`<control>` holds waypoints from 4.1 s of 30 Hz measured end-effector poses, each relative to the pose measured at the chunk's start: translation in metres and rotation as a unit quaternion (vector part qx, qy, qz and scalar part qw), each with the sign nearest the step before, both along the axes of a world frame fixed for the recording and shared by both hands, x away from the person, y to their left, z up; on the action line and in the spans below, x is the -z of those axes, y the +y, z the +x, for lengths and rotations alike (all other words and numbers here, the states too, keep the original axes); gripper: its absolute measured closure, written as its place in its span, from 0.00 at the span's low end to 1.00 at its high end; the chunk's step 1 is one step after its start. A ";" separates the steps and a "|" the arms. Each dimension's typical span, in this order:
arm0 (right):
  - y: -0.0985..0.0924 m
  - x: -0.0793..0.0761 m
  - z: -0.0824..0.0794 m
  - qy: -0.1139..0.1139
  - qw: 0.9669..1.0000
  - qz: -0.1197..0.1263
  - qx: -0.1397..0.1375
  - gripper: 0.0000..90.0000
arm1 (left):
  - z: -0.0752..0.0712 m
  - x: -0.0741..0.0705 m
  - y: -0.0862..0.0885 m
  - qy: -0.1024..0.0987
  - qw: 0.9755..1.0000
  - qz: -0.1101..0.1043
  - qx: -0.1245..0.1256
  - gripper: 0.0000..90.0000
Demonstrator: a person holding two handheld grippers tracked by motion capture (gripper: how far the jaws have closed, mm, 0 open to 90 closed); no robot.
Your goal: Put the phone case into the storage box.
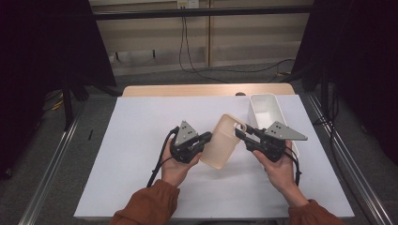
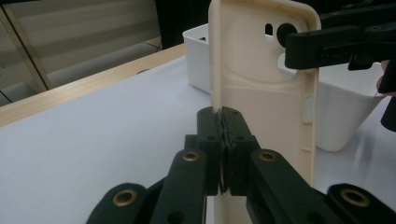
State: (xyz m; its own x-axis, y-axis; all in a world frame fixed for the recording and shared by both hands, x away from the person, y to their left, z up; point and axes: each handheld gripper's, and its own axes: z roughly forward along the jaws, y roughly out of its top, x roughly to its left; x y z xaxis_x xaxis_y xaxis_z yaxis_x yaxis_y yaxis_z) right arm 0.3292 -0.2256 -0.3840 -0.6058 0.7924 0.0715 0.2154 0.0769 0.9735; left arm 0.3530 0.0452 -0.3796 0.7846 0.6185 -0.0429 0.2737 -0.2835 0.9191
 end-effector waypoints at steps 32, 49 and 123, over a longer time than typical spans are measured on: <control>0.005 -0.006 -0.006 -0.047 0.999 0.008 -0.024 0.90 | 0.005 0.013 -0.003 0.017 1.000 -0.017 0.007 0.90; -0.005 -0.007 -0.002 -0.044 0.999 0.013 -0.021 0.90 | 0.008 0.014 -0.001 0.016 0.999 -0.031 0.000 0.39; -0.038 -0.043 0.002 -0.056 0.998 0.035 -0.011 0.90 | -0.037 0.043 0.177 -0.028 0.987 -0.062 -0.149 0.03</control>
